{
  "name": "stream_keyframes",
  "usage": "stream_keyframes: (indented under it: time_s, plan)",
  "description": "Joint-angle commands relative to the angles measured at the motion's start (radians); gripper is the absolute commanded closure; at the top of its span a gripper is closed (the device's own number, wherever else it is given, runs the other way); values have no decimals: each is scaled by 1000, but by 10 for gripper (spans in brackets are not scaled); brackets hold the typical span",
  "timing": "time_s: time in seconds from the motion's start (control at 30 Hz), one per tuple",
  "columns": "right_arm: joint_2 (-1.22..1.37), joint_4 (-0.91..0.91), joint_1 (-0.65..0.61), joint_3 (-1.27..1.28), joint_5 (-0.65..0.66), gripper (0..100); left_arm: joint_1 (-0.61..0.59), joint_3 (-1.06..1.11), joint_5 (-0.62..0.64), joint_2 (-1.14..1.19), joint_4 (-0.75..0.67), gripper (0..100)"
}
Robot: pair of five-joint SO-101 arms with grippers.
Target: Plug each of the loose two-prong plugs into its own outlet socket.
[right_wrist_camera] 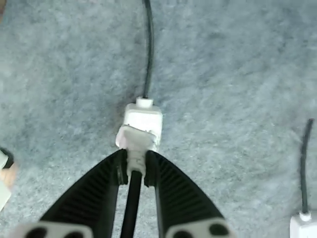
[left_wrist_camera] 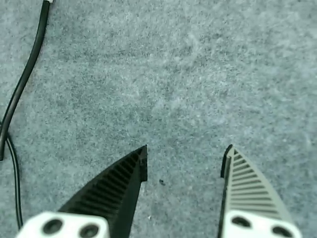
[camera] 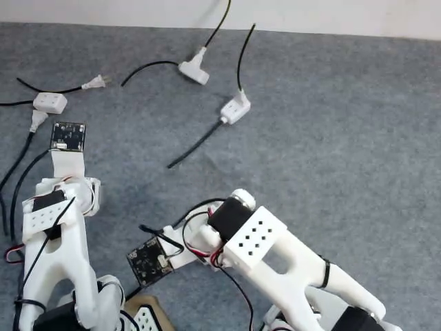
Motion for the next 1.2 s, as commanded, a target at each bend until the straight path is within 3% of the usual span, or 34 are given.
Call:
stream_keyframes:
  time_s: [0.0,1.17]
  plan:
    - [-25,-8,-7,5,34,989,-5,-2,-8,-33,-11,741]
    - [44,-50,53,-16,164,990,-5,-8,-9,-33,-11,741]
